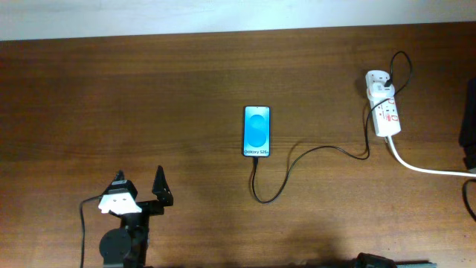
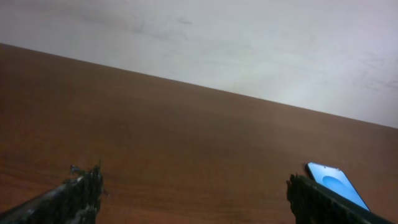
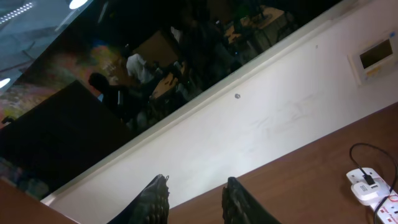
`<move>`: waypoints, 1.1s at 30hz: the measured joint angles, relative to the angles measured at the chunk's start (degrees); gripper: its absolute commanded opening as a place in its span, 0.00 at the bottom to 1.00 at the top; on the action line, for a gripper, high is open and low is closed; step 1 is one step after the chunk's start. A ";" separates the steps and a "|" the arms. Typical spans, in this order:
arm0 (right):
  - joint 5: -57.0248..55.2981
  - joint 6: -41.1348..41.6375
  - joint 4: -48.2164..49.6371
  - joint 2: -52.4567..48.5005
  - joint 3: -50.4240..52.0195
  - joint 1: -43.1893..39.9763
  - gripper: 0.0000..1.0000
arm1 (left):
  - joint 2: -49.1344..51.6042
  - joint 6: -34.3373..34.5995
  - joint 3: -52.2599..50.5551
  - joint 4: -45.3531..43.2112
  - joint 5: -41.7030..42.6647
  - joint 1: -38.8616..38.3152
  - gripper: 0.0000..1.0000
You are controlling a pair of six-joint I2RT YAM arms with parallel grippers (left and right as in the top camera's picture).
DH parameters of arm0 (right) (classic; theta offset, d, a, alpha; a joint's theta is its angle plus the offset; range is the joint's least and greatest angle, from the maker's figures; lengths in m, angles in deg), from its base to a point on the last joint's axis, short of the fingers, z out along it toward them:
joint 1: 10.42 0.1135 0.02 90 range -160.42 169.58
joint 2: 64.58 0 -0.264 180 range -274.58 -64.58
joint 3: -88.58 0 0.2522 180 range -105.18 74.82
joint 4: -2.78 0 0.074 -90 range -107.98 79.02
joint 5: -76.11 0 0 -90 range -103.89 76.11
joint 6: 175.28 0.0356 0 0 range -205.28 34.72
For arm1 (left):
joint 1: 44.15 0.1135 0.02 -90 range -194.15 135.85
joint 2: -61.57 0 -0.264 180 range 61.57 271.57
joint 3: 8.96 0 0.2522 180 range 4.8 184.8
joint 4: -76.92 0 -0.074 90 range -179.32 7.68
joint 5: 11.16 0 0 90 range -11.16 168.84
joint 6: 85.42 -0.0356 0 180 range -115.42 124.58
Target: Plug charger to phone and switch on socket
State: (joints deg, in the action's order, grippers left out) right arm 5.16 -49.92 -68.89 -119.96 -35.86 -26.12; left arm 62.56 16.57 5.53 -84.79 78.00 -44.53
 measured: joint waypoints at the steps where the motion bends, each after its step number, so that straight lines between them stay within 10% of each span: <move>1: -0.13 0.00 0.02 0.00 0.00 0.00 0.37 | 0.02 0.00 0.00 0.00 0.00 0.00 0.99; 33: -2.86 0.00 0.96 7.93 0.00 8.48 0.49 | -0.09 -0.02 0.00 -0.02 -0.37 0.00 0.99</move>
State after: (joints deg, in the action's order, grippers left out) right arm 2.30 -49.92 -67.93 -112.02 -35.86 -17.64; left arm 62.47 16.55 5.53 -84.81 77.63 -44.53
